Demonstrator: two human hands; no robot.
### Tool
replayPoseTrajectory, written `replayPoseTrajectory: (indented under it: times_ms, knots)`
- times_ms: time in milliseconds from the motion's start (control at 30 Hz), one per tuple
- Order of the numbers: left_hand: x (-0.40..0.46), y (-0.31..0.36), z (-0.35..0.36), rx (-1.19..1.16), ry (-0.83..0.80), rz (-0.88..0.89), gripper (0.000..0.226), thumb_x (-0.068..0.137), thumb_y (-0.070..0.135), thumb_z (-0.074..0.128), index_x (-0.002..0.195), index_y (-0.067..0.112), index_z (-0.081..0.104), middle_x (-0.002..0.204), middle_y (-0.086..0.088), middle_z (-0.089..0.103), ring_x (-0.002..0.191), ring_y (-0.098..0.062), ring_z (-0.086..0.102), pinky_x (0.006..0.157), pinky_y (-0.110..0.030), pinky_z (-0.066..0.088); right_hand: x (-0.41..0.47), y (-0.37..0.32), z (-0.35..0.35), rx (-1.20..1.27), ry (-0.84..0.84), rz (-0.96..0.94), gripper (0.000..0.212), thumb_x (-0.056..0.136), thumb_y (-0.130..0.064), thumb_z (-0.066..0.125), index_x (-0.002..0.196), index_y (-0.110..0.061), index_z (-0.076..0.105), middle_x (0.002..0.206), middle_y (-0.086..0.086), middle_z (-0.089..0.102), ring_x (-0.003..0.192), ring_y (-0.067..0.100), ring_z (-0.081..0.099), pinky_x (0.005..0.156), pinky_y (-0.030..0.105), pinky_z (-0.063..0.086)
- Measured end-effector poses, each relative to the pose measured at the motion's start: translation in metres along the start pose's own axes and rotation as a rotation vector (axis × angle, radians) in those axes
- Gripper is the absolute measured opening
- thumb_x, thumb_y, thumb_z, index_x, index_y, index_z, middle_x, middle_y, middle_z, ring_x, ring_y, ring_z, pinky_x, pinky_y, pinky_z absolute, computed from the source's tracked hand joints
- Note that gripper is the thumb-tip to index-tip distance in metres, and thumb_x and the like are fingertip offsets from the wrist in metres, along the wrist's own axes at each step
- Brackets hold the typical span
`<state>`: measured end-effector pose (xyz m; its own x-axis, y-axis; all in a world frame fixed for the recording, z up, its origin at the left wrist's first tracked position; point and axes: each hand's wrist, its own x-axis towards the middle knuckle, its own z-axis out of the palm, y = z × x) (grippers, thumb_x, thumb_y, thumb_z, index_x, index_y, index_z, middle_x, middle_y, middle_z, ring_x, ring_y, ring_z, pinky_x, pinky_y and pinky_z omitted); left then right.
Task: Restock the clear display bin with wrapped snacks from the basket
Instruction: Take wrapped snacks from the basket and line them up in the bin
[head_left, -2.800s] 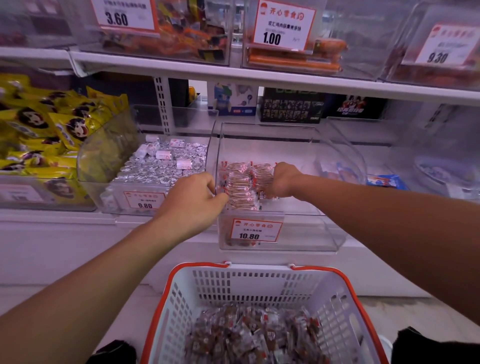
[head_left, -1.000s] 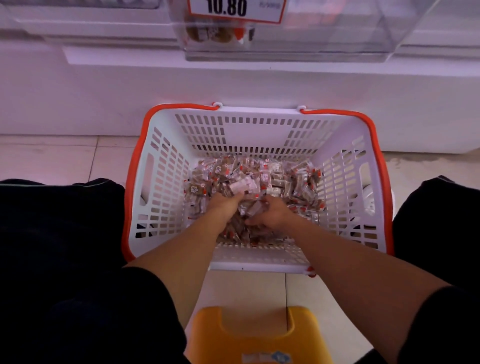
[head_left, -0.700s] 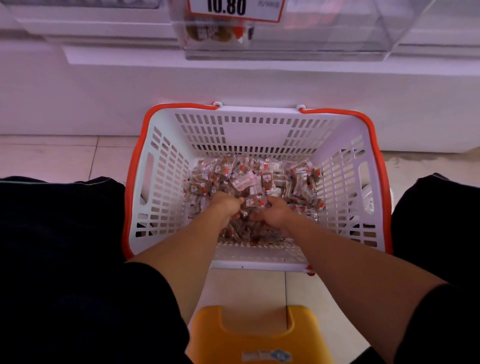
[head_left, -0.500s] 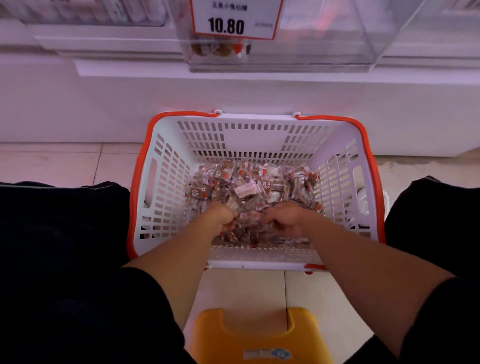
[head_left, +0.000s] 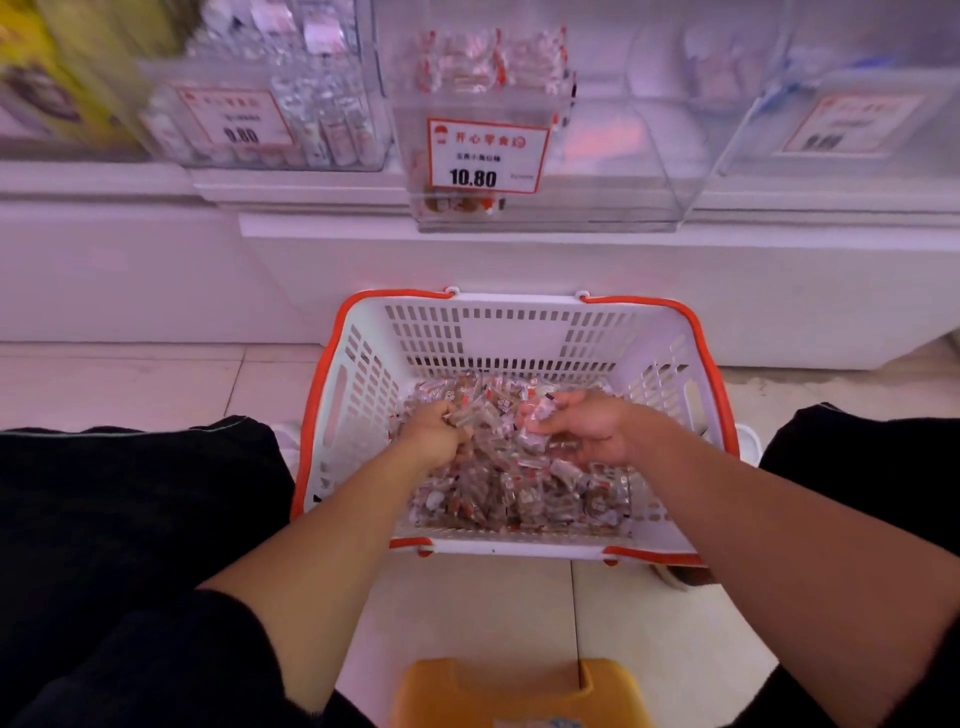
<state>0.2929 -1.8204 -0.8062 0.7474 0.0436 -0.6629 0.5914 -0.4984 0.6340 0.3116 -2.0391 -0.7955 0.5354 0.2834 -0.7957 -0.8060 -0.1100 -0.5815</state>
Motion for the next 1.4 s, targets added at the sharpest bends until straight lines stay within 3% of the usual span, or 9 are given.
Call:
replayPoseTrajectory:
  times_ms: [233, 433, 600, 800, 867, 967, 1100, 1267, 1400]
  knots:
    - [-0.030, 0.077, -0.046, -0.043, -0.227, 0.149, 0.025, 0.103, 0.029, 0.051, 0.111, 0.008, 0.061, 0.092, -0.011, 0.073, 0.072, -0.018, 0.072, 0.060, -0.028, 0.058, -0.044, -0.071, 0.004, 0.009, -0.070, -0.184, 0.024, 0.082, 0.013, 0.067, 0.103, 0.002, 0.063, 0.094, 0.014, 0.076, 0.090, 0.022, 0.074, 0.073, 0.027, 0.061]
    - [-0.029, 0.097, -0.059, -0.472, -0.518, 0.001, 0.046, 0.104, 0.025, 0.042, 0.145, 0.006, 0.040, 0.137, -0.019, 0.057, 0.104, -0.040, 0.070, 0.079, -0.042, 0.060, -0.053, -0.073, 0.018, 0.199, -0.056, -0.287, 0.028, 0.087, 0.012, 0.062, 0.114, 0.003, 0.062, 0.102, 0.016, 0.072, 0.092, 0.022, 0.072, 0.081, 0.028, 0.060]
    - [-0.012, 0.058, -0.041, -0.510, -0.612, -0.142, 0.053, 0.096, 0.058, 0.048, 0.116, 0.015, 0.073, 0.120, -0.017, 0.068, 0.114, -0.033, 0.064, 0.083, -0.047, 0.058, -0.025, -0.032, 0.043, 0.015, -0.140, -0.275, 0.043, 0.093, 0.005, 0.057, 0.133, -0.009, 0.056, 0.115, 0.009, 0.069, 0.103, 0.019, 0.066, 0.086, 0.028, 0.054]
    - [0.009, 0.006, -0.038, -0.492, -0.455, -0.268, 0.031, 0.092, 0.031, 0.070, 0.115, 0.011, 0.068, 0.091, -0.010, 0.075, 0.076, -0.020, 0.073, 0.070, -0.033, 0.062, 0.025, -0.011, 0.050, -0.035, -0.293, -0.142, 0.046, 0.097, -0.009, 0.057, 0.137, -0.031, 0.050, 0.118, 0.004, 0.069, 0.103, 0.022, 0.065, 0.080, 0.033, 0.058]
    - [0.015, -0.003, -0.041, -0.507, -0.421, -0.316, 0.028, 0.092, 0.029, 0.069, 0.112, 0.009, 0.069, 0.089, -0.011, 0.075, 0.072, -0.018, 0.073, 0.065, -0.032, 0.061, 0.042, -0.004, 0.051, -0.006, -0.112, -0.173, 0.033, 0.094, -0.014, 0.062, 0.126, -0.024, 0.061, 0.118, 0.007, 0.068, 0.094, 0.021, 0.066, 0.075, 0.033, 0.059]
    - [0.022, -0.010, -0.041, -0.528, -0.349, -0.338, 0.031, 0.091, 0.028, 0.071, 0.113, 0.007, 0.068, 0.082, -0.010, 0.075, 0.072, -0.018, 0.073, 0.059, -0.030, 0.058, 0.069, 0.013, 0.046, -0.805, 0.390, -0.358, 0.022, 0.089, -0.028, 0.067, 0.102, -0.010, 0.068, 0.100, 0.013, 0.070, 0.083, 0.022, 0.064, 0.077, 0.037, 0.056]
    - [0.022, -0.008, -0.037, -0.560, -0.349, -0.328, 0.027, 0.092, 0.026, 0.069, 0.115, 0.010, 0.067, 0.079, -0.008, 0.077, 0.070, -0.019, 0.075, 0.061, -0.032, 0.059, 0.074, 0.037, 0.046, -1.316, 0.395, -0.198, 0.015, 0.085, -0.016, 0.067, 0.100, -0.012, 0.069, 0.100, 0.010, 0.071, 0.090, 0.028, 0.067, 0.079, 0.038, 0.058]
    - [0.020, 0.003, -0.042, -0.526, -0.309, -0.269, 0.024, 0.093, 0.024, 0.069, 0.111, 0.009, 0.067, 0.087, -0.009, 0.077, 0.078, -0.023, 0.074, 0.073, -0.051, 0.061, 0.043, -0.014, 0.024, -0.961, 0.185, -0.205, 0.017, 0.083, -0.006, 0.075, 0.098, 0.001, 0.073, 0.092, 0.014, 0.074, 0.089, 0.024, 0.070, 0.069, 0.031, 0.055]
    - [0.013, 0.029, -0.055, -0.381, -0.239, -0.143, 0.020, 0.093, 0.026, 0.069, 0.105, 0.009, 0.069, 0.077, -0.007, 0.075, 0.075, -0.023, 0.071, 0.070, -0.041, 0.062, -0.021, -0.092, 0.013, -0.488, -0.149, -0.121, 0.012, 0.084, -0.001, 0.072, 0.093, -0.007, 0.067, 0.085, 0.004, 0.074, 0.080, 0.014, 0.072, 0.069, 0.025, 0.058]
